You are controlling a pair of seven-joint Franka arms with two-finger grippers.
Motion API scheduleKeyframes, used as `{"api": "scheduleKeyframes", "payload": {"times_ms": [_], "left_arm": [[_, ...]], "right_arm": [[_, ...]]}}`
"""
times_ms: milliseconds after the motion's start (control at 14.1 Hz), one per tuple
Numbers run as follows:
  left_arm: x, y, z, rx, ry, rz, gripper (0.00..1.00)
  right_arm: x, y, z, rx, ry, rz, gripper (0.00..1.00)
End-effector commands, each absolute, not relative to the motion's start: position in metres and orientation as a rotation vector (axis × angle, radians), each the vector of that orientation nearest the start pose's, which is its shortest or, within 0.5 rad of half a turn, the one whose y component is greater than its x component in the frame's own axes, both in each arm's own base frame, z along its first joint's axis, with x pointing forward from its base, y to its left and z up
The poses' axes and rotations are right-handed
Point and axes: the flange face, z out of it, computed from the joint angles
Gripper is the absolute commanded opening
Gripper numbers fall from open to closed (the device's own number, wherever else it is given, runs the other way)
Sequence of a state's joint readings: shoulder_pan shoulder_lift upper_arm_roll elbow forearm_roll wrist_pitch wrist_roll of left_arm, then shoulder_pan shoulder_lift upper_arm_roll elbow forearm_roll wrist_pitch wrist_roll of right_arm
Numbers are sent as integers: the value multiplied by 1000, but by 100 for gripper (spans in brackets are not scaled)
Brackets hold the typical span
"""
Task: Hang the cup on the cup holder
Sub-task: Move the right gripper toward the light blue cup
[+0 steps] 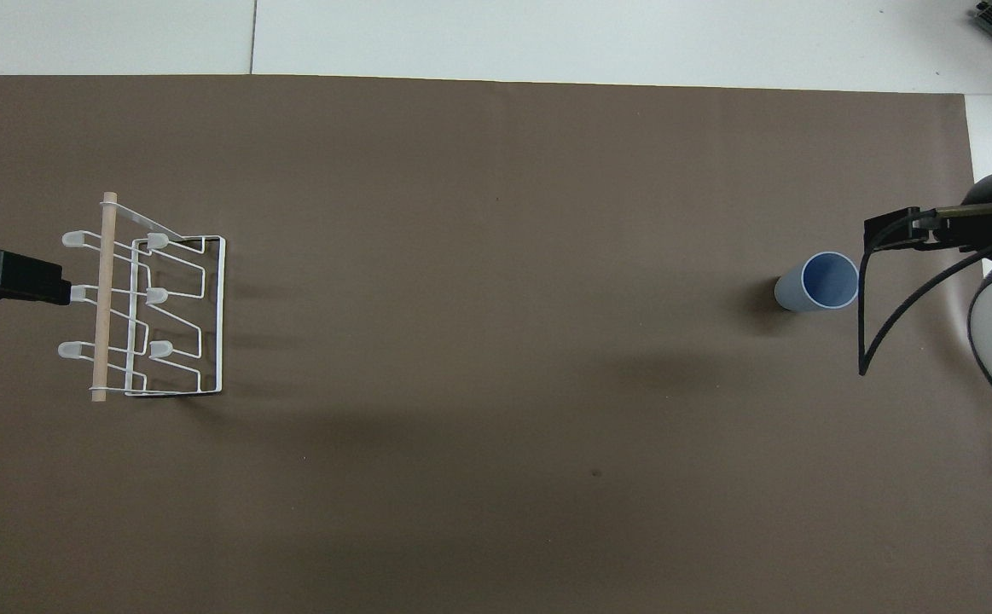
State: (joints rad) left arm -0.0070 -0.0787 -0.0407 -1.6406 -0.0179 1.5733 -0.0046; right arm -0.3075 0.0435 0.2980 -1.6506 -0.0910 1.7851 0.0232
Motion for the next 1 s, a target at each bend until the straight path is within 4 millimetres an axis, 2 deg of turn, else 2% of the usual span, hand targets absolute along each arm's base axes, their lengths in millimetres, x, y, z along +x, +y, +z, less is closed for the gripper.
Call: {"api": "scheduleKeyframes", "payload": {"times_ms": [0,213,427,569,711,925], "left_arm": [[520,-25,635,-3140,65,-10,100],[520,-25,635,-3140,65,-10,100],[520,-25,635,-3140,65,-10,100],[520,-25,635,-3140,65,-10,100],[520,-25,635,-3140,65,-10,100],[520,-25,635,-3140,65,-10,100]], "right_arm": [[575,-35,586,-3201,54,-141,100],[576,-33,587,-3200,50,-151,100],[584,-4,585,-3180,-26,-267,100],[591,4,560,-3169,-55,-322,100],[599,16,522,-3153,-85,-333,100],[622,15,462,-3119,-86,-316,100]]}}
